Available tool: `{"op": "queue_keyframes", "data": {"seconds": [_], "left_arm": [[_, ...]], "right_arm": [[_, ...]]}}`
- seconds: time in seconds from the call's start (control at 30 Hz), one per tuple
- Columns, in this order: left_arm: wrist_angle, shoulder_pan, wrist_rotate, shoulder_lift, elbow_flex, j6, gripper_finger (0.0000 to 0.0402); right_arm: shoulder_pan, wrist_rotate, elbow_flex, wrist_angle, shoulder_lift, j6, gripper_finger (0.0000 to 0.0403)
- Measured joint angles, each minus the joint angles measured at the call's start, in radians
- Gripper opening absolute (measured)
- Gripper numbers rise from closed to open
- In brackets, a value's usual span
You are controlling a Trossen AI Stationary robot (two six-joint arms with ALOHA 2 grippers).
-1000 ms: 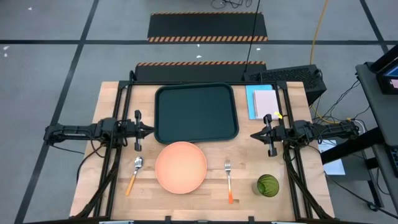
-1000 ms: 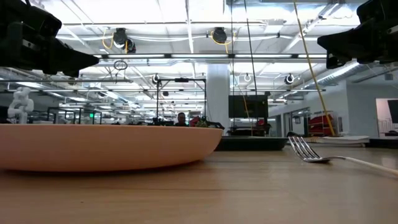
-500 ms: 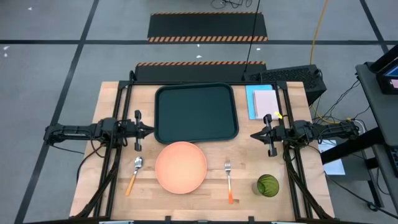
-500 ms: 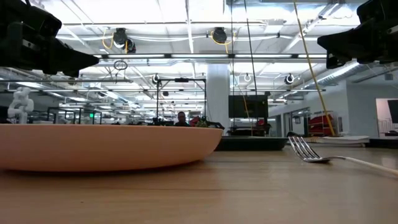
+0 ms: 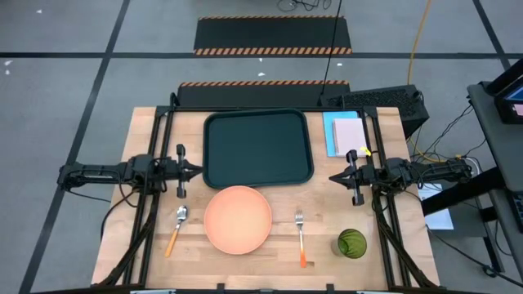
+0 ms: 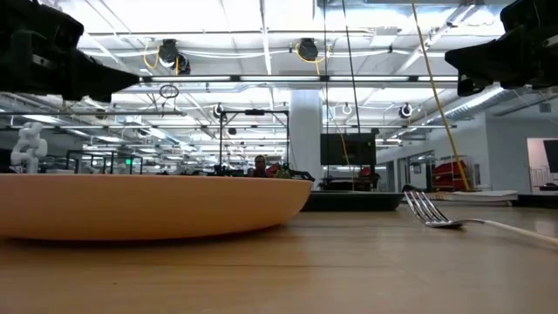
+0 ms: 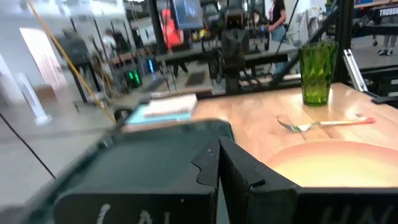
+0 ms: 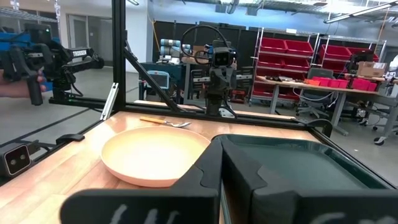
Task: Pick and place plate/cup/fork/spoon on tray
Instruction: Put the green cup on the black serving tray
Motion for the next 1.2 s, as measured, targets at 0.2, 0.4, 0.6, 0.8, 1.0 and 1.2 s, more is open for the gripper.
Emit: {"op": "queue_keyframes", "data": {"seconds": [0.2,0.4,0.6,0.8,1.0,1.2], "left_arm": [[0.056,0.000,-0.002,0.000,0.000,0.022,0.0010],[0.053,0.000,-0.002,0.000,0.000,-0.007,0.0010],[0.054,0.000,-0.016,0.000,0.000,-0.029,0.0010],[0.054,0.000,-0.016,0.000,0.000,-0.131,0.0010],[0.054,0.000,-0.022,0.000,0.000,-0.163,0.0010],[0.054,0.000,-0.028,0.001,0.000,-0.186,0.0010]], "right_arm": [[0.000,0.029,0.000,0.046,0.000,-0.051,0.0000],[0.000,0.026,0.000,0.071,0.000,0.013,0.0000],[0.000,0.027,0.000,0.073,0.000,0.126,0.0000],[0.000,0.051,0.015,0.162,0.004,0.204,0.0000],[0.016,0.050,0.172,0.170,0.072,0.266,0.0000],[0.057,0.050,0.474,0.021,0.289,0.289,0.0000]]}}
